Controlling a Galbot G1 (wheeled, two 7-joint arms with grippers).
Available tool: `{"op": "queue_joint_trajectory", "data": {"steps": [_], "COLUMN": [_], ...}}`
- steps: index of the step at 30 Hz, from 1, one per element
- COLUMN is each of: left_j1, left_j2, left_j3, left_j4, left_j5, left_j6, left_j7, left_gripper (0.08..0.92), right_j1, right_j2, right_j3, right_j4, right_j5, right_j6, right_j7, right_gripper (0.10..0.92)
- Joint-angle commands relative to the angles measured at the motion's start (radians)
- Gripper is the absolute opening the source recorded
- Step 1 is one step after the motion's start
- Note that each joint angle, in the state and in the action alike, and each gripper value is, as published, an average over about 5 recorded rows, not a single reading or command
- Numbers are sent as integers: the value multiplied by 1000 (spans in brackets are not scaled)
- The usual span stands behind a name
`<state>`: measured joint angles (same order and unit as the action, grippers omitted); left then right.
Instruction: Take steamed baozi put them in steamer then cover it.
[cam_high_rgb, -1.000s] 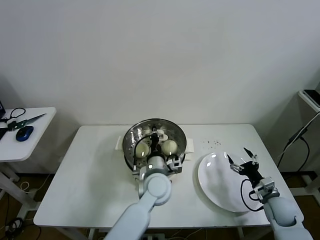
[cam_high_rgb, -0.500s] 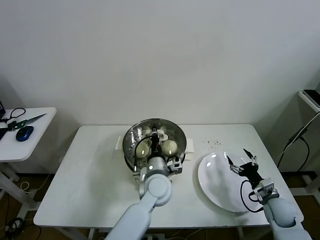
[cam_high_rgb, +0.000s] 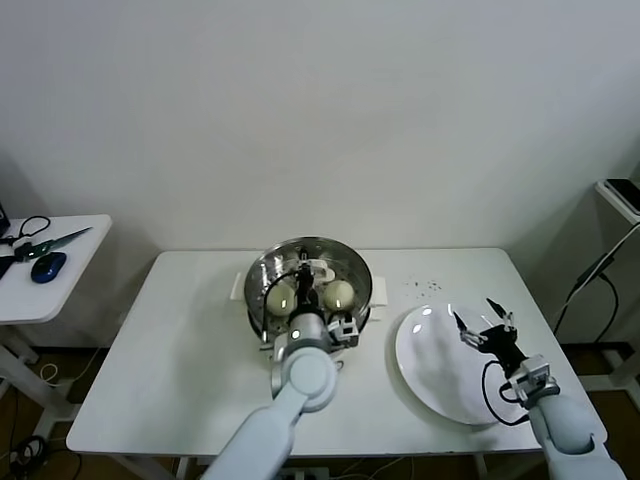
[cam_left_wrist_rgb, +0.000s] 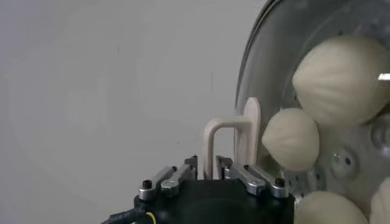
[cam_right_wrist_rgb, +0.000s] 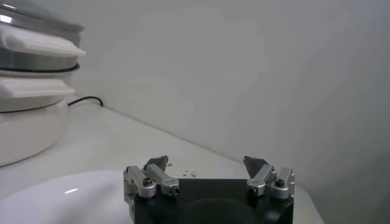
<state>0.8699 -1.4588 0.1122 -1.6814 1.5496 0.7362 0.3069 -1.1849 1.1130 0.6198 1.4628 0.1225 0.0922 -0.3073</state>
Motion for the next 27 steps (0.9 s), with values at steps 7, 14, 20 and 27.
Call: {"op": "queue_joint_trajectory", "data": {"steps": [7, 14, 20, 27], "left_j1": [96, 173, 275, 448], "left_j2": [109, 154, 216, 260], "left_j3": [4, 2, -81, -384], "left_j4": [-222, -343, -476, -541], "left_j5": [-68, -142, -301, -738], "left_j6": [49, 49, 18, -220], "left_j7": [31, -1, -108, -380], "left_gripper": [527, 727, 819, 823], "right_j1": [16, 20, 23, 15], "right_j2": [-8, -15, -19, -13], "right_j3": [0, -1, -2, -1], "right_j4": [11, 6, 6, 8], "right_j5": [29, 31, 35, 36], "right_j6": [-51, -54, -52, -47], "right_j7": [-8, -7, -8, -8], "right_gripper": [823, 823, 823, 823]}}
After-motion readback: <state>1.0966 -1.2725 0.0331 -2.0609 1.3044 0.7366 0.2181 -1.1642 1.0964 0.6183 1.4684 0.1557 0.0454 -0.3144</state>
